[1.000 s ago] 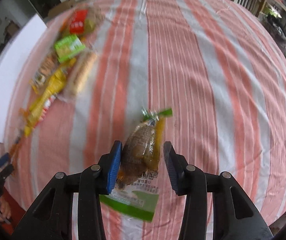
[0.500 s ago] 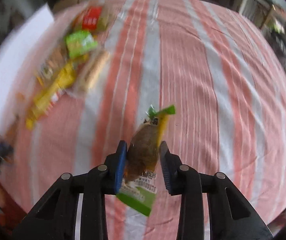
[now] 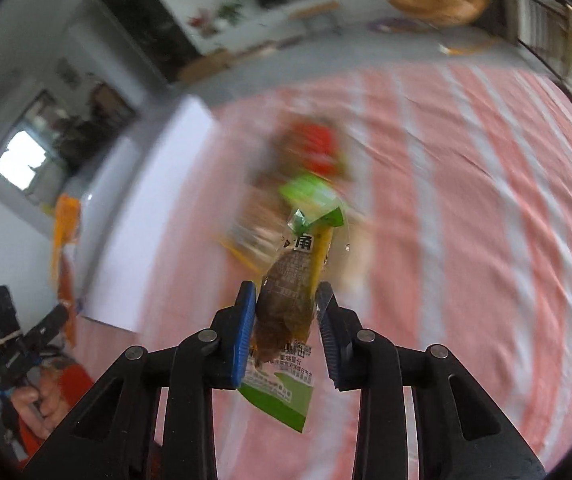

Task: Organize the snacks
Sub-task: 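Carry both bags into the white box and open both tools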

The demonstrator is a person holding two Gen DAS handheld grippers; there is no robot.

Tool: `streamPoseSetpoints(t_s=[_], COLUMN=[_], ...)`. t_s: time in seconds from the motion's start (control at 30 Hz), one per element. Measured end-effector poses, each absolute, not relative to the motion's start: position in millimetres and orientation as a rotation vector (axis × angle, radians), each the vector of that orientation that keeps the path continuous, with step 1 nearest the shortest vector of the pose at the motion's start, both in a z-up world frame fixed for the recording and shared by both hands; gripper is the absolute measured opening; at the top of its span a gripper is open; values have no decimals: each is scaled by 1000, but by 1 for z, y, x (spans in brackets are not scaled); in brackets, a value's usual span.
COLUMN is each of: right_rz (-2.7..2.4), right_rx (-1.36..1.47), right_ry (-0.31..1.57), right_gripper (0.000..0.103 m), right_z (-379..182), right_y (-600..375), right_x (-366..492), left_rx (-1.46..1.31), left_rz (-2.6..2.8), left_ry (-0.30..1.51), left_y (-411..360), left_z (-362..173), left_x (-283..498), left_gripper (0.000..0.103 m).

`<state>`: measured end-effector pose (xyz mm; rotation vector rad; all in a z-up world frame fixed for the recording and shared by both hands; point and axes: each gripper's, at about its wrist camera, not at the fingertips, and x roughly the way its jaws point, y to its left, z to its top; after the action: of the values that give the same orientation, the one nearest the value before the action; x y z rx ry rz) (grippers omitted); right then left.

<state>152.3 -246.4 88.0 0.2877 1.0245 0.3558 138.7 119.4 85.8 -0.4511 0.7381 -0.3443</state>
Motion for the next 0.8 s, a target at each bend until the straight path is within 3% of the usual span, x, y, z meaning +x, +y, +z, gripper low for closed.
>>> streamPoseSetpoints(t_s=[0.2, 0.4, 0.43, 0.47, 0.5, 0.53, 0.8], right_rz=[601, 767, 790, 808, 812, 811, 653], right_rx=[277, 249, 271, 285, 293, 304, 120], right_ry=[959, 949, 947, 949, 955, 956, 852], right_gripper=[32, 32, 38, 63, 76, 81, 81], right_z=[135, 125, 119, 112, 106, 101, 67], right_y=[-116, 25, 39, 50, 57, 64, -15], right_x=[186, 214, 215, 216, 217, 217, 179], left_rx=[-351, -235, -231, -231, -230, -225, -269], left_rz=[-55, 189, 198, 201, 205, 212, 10], left_ry=[771, 840, 829, 816, 804, 789, 705], left_y=[207, 237, 237, 236, 235, 231, 171], left_z=[87, 61, 59, 57, 57, 56, 70], left_x=[168, 186, 183, 180, 176, 170, 131], left_gripper=[53, 77, 83, 91, 94, 98, 98])
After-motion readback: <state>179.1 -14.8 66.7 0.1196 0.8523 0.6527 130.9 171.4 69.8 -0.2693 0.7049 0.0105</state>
